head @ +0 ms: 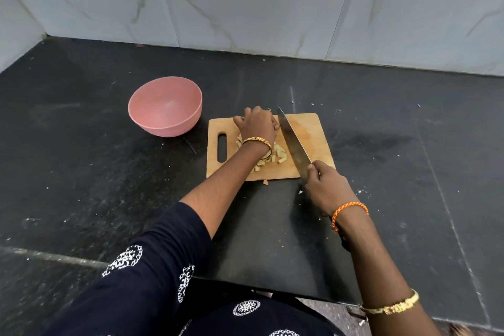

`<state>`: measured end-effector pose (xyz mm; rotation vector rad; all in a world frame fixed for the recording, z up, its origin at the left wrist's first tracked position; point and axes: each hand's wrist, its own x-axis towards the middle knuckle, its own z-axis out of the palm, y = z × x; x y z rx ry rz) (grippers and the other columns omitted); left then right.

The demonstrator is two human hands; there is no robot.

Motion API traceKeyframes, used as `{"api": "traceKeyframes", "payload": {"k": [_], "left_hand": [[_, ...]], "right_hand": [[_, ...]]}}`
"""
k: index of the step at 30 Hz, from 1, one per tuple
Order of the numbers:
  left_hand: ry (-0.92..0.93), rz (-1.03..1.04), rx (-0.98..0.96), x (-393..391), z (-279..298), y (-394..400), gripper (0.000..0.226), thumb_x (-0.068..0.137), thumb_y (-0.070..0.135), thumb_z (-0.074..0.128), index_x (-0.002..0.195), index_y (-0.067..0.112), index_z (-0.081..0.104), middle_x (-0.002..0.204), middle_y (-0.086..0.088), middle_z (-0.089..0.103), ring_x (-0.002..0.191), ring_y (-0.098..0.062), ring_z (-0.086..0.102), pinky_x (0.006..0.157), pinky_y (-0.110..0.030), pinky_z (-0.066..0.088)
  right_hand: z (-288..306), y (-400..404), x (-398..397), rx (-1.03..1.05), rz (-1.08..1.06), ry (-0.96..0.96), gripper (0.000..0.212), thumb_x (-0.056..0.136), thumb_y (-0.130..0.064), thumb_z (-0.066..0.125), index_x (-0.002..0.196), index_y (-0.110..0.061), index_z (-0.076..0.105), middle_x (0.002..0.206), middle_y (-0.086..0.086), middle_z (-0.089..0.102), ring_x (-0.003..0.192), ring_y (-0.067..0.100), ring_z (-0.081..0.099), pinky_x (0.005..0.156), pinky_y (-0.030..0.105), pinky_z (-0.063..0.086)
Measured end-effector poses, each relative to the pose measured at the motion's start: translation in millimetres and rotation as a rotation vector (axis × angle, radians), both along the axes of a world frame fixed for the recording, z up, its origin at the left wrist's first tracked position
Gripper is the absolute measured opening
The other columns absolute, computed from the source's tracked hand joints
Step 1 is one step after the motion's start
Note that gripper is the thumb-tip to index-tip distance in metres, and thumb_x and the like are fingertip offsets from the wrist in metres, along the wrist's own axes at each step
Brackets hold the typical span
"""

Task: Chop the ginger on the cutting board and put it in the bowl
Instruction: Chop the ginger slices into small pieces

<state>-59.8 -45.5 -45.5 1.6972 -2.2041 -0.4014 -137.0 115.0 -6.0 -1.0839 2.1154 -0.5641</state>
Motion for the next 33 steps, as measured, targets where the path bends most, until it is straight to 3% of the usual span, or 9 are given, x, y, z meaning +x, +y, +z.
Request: {"api": "traceKeyframes", "payload": {"k": [3,8,12,16,19,23,27,30,33], "left_hand": [[0.018,0.002,0.006,0.3,1.3,0.1,0.014,0.089,0.022,0.058,0.095,0.017,0.069,0.111,-0.002,0.059,0.109,-0.022,0.045,0.088,-0.040,0.028],[0.045,0.024,0.031,-0.6,2.2,-1.0,0.012,0.088,0.024,0.060,0.089,0.019,0.070,0.105,0.000,0.061,0.106,-0.021,0.045,0.088,-0.040,0.028],[0.084,0.033,0.060,1.4,7.2,-1.4,0.009,0.086,0.025,0.064,0.086,0.022,0.072,0.099,0.003,0.065,0.107,-0.020,0.045,0.086,-0.039,0.027],[0.098,-0.021,0.151,7.2,15.9,-1.3,0.014,0.088,0.027,0.060,0.087,0.021,0.072,0.102,0.004,0.066,0.112,-0.023,0.043,0.087,-0.040,0.026],[0.147,-0.076,0.267,21.2,21.9,-6.8,0.014,0.086,0.030,0.061,0.090,0.024,0.073,0.107,0.005,0.066,0.114,-0.023,0.046,0.094,-0.042,0.025],[0.365,-0.114,0.343,44.6,16.5,-10.6,0.008,0.072,0.033,0.076,0.067,0.030,0.070,0.081,0.012,0.068,0.097,-0.018,0.060,0.099,-0.048,0.038],[0.480,0.021,0.200,50.2,14.6,0.0,0.012,0.080,0.037,0.067,0.081,0.026,0.072,0.082,0.014,0.064,0.096,-0.013,0.060,0.098,-0.046,0.039],[0.520,0.099,0.058,58.3,12.6,9.3,0.022,0.091,0.037,0.053,0.094,0.022,0.070,0.096,0.009,0.068,0.101,-0.012,0.059,0.102,-0.045,0.034],[0.736,0.174,0.070,67.2,8.1,21.5,0.037,0.098,0.038,0.038,0.106,0.016,0.066,0.105,0.004,0.067,0.104,-0.012,0.058,0.102,-0.039,0.039]], "right_hand": [[7.4,-2.7,-2.3,0.080,0.065,0.041,0.026,0.101,-0.027,0.027,0.092,-0.012,0.047,0.094,0.015,0.055,0.072,0.022,0.050,0.066,0.031,0.042],[17.7,-11.7,-2.6,0.212,0.134,0.098,0.021,0.101,-0.025,0.028,0.103,-0.012,0.044,0.086,0.010,0.048,0.072,0.022,0.050,0.062,0.033,0.046],[19.8,-14.9,3.1,0.249,0.141,0.113,0.024,0.099,-0.020,0.033,0.116,-0.010,0.047,0.104,0.016,0.052,0.088,0.027,0.054,0.072,0.034,0.046],[16.3,-4.6,-2.4,0.182,0.085,0.061,0.024,0.100,-0.027,0.028,0.101,-0.013,0.048,0.102,0.016,0.053,0.076,0.025,0.050,0.061,0.032,0.043],[12.1,12.8,-13.4,0.072,-0.019,0.087,0.033,0.099,-0.031,0.029,0.094,-0.011,0.054,0.094,0.017,0.058,0.077,0.031,0.055,0.071,0.038,0.050],[7.7,24.4,-19.4,0.059,-0.048,0.135,0.030,0.099,-0.030,0.034,0.091,-0.014,0.059,0.086,0.014,0.063,0.078,0.029,0.060,0.077,0.039,0.052],[7.1,25.1,-3.9,0.063,-0.039,0.193,0.028,0.097,-0.032,0.036,0.088,-0.015,0.056,0.085,0.014,0.063,0.080,0.034,0.060,0.078,0.040,0.052],[5.8,22.9,11.9,0.063,0.036,0.202,0.028,0.096,-0.034,0.036,0.089,-0.016,0.056,0.086,0.013,0.062,0.081,0.035,0.061,0.079,0.043,0.053],[6.4,22.3,11.9,0.028,0.034,0.192,0.028,0.096,-0.034,0.037,0.087,-0.017,0.057,0.081,0.012,0.062,0.078,0.034,0.061,0.076,0.042,0.053]]}}
